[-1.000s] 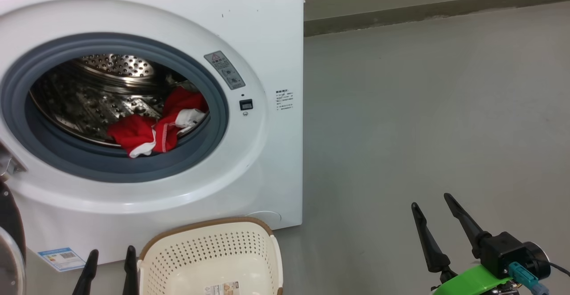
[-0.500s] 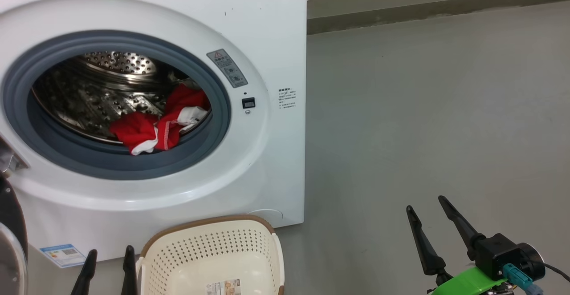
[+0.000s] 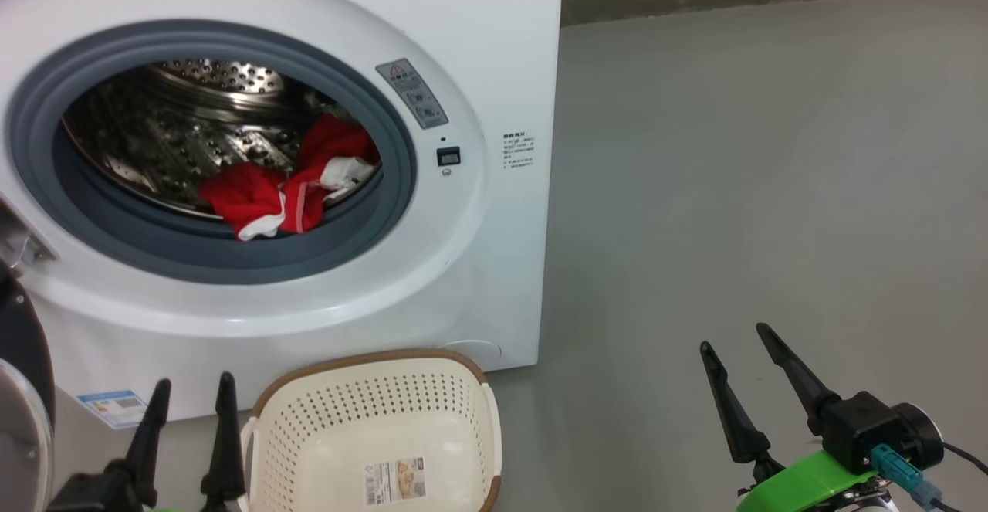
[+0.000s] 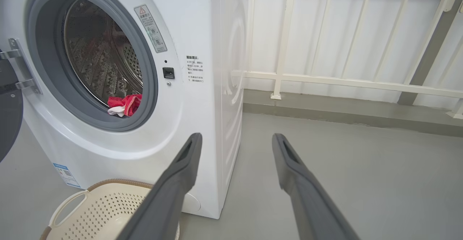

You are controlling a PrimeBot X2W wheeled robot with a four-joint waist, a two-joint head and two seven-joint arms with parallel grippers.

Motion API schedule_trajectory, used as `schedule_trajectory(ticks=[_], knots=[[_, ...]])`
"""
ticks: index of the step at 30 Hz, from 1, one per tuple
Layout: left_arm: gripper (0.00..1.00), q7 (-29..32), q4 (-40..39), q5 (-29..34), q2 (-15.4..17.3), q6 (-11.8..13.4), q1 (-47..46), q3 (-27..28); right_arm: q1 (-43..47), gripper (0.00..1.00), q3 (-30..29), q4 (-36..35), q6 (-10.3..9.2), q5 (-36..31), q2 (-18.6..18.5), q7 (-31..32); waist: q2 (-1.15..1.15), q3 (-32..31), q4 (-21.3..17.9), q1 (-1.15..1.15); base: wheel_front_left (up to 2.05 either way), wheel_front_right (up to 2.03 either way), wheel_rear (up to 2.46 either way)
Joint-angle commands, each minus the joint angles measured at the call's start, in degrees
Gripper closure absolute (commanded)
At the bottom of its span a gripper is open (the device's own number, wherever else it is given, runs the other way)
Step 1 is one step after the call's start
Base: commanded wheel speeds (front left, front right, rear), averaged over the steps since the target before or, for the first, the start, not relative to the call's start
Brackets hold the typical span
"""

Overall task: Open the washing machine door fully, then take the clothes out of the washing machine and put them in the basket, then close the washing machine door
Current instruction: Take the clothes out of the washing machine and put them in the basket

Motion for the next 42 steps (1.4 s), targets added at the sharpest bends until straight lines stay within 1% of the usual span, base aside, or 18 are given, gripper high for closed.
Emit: schedule_trajectory(ticks=[1,3,9,11,14,15,21,26,33,38,42], knots=[[0.0,-0.57,-0.38,-1.34,1.01,-0.14,-4.21,1.89,-2.79,0.0,1.92,-1.62,0.2,0.33,-0.91,-0.52,0.0,1.77,0.36,0.0,0.0,0.0,0.0],[0.0,-0.58,0.4,-1.92,0.92,-0.49,-6.15,1.86,-3.52,0.0,2.36,-1.87,0.2,0.49,-1.26,-0.52,0.0,3.29,0.46,0.0,0.0,0.0,0.0],[0.0,-0.65,3.74,-1.08,1.52,-0.73,-13.4,1.17,-6.19,0.0,2.84,-2.98,0.2,1.03,-2.23,-0.52,0.0,8.57,0.88,0.0,0.0,0.0,0.0],[0.0,-0.66,4.35,-0.95,1.58,-0.69,-14.6,1.17,-6.6,0.0,2.86,-3.18,0.2,1.12,-2.34,-0.52,0.0,9.39,0.88,0.0,0.0,0.0,0.0],[0.0,-0.68,5.79,-0.52,1.48,-0.08,-18.19,1.5,-7.81,0.0,2.86,-3.81,0.2,1.36,-2.66,-0.52,0.0,11.86,0.8,0.0,0.0,0.0,0.0],[0.0,-0.69,6.11,-0.02,1.32,0.48,-20.46,1.94,-8.53,0.0,2.67,-4.31,0.2,1.48,-2.82,-0.52,0.0,13.39,0.71,0.0,0.0,0.0,0.0],[0.0,-0.7,7.13,1.48,0.38,1.52,-25.9,2.45,-10.18,0.0,2.23,-5.44,0.2,1.65,-3.19,-0.52,0.0,17.02,0.54,0.0,0.0,0.0,0.0],[0.0,-0.7,11.05,2.42,-0.34,1.95,-32.7,1.91,-12.37,0.0,2.69,-6.33,0.2,1.84,-3.83,-0.52,0.0,20.89,0.11,0.0,0.0,0.0,0.0],[0.0,-0.7,16.3,4.09,-0.37,2.3,-43.67,1.61,-14.32,0.0,2.88,-6.74,0.2,2.5,-4.17,-0.52,0.0,26.18,-0.3,0.0,0.0,0.0,0.0],[0.0,-0.71,23.16,4.92,0.11,3.58,-50.91,1.55,-15.45,0.0,2.75,-7.03,0.2,2.8,-4.35,-0.52,0.0,29.11,-0.72,0.0,0.0,0.0,0.0],[0.0,-0.67,29.58,4.03,0.75,4.33,-56.46,2.53,-16.36,0.0,2.77,-6.52,0.2,3.03,-4.2,-0.52,0.0,30.88,-1.21,0.0,0.0,0.0,0.0]])
